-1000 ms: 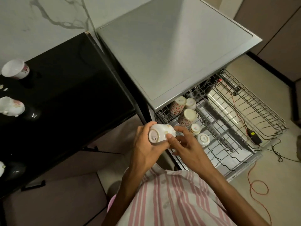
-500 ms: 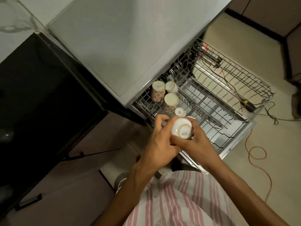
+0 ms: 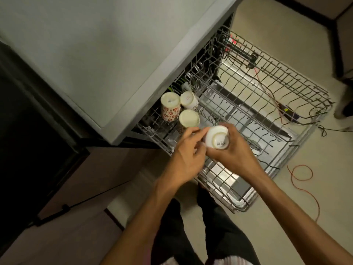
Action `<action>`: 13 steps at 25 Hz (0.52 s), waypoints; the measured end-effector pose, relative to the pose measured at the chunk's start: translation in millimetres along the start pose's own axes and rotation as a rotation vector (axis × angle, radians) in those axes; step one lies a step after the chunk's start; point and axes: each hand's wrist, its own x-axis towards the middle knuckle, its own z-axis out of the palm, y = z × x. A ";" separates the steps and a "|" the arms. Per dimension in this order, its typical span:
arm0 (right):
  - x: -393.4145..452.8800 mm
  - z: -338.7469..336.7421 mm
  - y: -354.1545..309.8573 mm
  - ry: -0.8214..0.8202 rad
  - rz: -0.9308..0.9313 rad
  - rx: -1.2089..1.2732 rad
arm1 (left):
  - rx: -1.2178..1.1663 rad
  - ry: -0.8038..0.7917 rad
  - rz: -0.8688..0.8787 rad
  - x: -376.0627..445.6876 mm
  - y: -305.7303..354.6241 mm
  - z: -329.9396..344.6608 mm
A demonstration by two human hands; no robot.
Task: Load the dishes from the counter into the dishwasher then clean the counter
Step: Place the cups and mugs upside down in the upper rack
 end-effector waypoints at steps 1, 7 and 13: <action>19.3 0.3 3.5 0.005 -0.006 -0.021 | 0.017 0.004 0.010 19.8 -6.2 -0.8; 132.7 1.8 29.7 -0.014 0.000 -0.088 | 0.162 0.007 0.088 142.7 -45.8 -3.1; 193.3 4.8 59.6 -0.146 0.065 -0.084 | 0.305 -0.009 0.152 197.4 -83.4 6.6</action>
